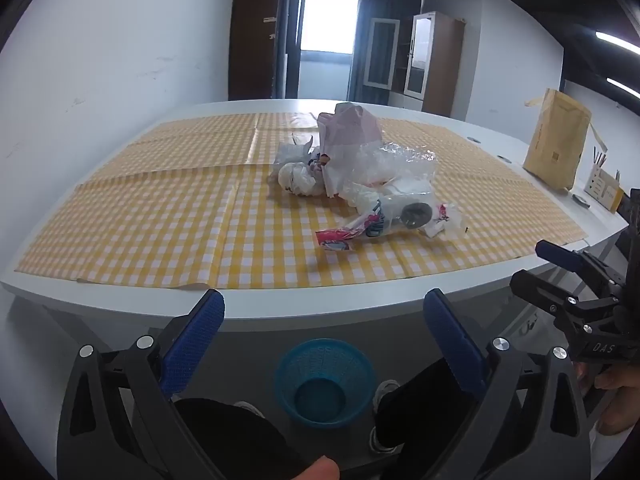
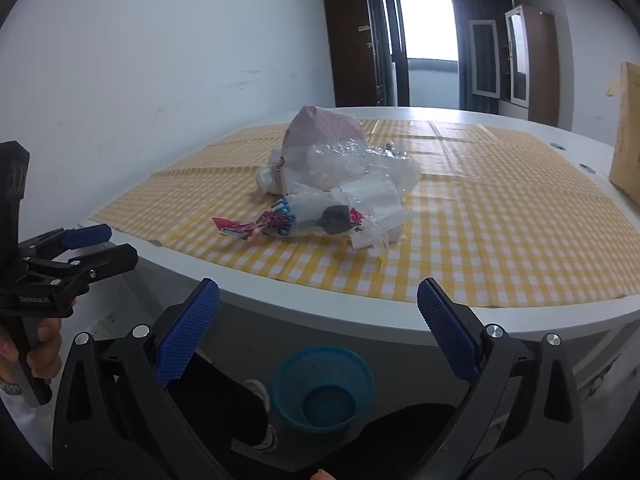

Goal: Collect trash

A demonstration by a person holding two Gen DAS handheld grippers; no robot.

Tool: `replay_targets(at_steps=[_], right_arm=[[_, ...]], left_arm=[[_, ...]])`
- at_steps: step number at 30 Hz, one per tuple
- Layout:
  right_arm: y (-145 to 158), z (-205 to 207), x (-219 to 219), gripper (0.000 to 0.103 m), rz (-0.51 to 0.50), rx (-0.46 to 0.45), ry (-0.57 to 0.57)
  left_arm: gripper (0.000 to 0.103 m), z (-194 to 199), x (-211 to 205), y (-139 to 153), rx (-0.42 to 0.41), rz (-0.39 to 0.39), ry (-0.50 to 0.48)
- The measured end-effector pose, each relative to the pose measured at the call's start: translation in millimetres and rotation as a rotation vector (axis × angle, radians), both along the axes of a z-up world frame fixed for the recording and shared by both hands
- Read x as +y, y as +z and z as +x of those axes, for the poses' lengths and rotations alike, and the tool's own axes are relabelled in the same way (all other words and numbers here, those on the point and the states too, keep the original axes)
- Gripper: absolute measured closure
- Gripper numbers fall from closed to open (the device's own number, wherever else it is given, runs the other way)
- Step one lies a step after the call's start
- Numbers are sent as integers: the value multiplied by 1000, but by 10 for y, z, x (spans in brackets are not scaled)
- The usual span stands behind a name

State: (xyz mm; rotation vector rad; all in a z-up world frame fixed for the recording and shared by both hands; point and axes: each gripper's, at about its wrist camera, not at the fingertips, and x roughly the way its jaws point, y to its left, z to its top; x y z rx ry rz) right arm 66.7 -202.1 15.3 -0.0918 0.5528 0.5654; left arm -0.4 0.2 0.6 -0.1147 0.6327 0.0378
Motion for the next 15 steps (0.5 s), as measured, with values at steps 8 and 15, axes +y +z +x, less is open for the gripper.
replay_targets(at_steps=[8, 15], right_arm=[[-13, -7, -68, 9, 35, 23, -1], [-15, 24, -58, 9, 45, 45, 16]], left_arm=[[6, 37, 80, -36, -30, -46, -4], [6, -3, 36, -16, -53, -40, -54]])
